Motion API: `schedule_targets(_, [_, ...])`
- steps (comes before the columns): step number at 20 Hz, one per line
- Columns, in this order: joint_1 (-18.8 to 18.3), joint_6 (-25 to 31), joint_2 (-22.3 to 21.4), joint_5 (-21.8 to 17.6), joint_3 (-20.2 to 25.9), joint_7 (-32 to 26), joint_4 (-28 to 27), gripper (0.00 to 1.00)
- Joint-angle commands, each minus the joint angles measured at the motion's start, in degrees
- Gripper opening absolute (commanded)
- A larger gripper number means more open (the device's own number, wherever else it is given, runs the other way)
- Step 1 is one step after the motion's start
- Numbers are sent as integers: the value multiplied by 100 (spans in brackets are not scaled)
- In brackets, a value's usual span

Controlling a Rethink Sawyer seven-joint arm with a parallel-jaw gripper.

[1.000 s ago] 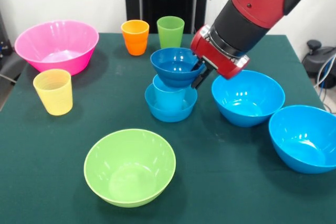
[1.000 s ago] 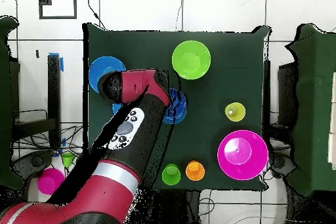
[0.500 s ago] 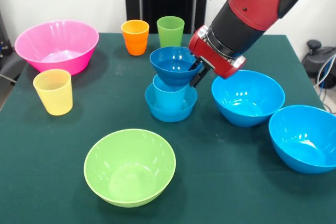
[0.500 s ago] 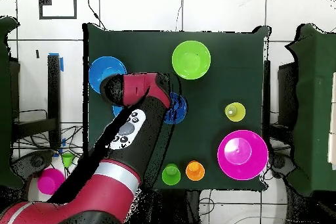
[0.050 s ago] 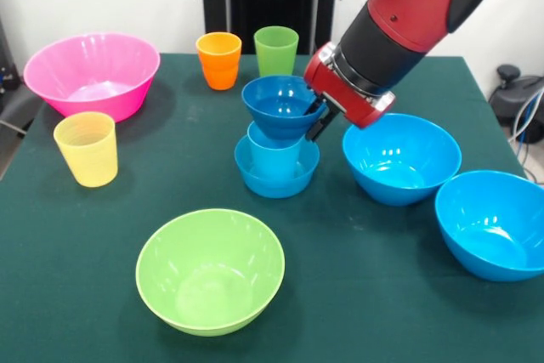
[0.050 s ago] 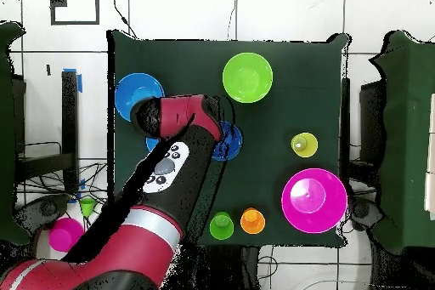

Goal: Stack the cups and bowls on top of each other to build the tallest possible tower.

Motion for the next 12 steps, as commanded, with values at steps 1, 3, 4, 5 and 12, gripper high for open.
schedule_targets(1, [35, 136, 192, -104, 761, 225, 173, 0])
schedule_targets(3, [48, 103, 213, -105, 745, 257, 183, 0])
schedule_targets(4, [54, 72, 227, -106, 741, 272, 189, 0])
schedule_targets(5, [52, 55, 236, -104, 739, 279, 191, 0])
schedule_targets(12, [66, 26, 283, -107, 709, 300, 169, 0])
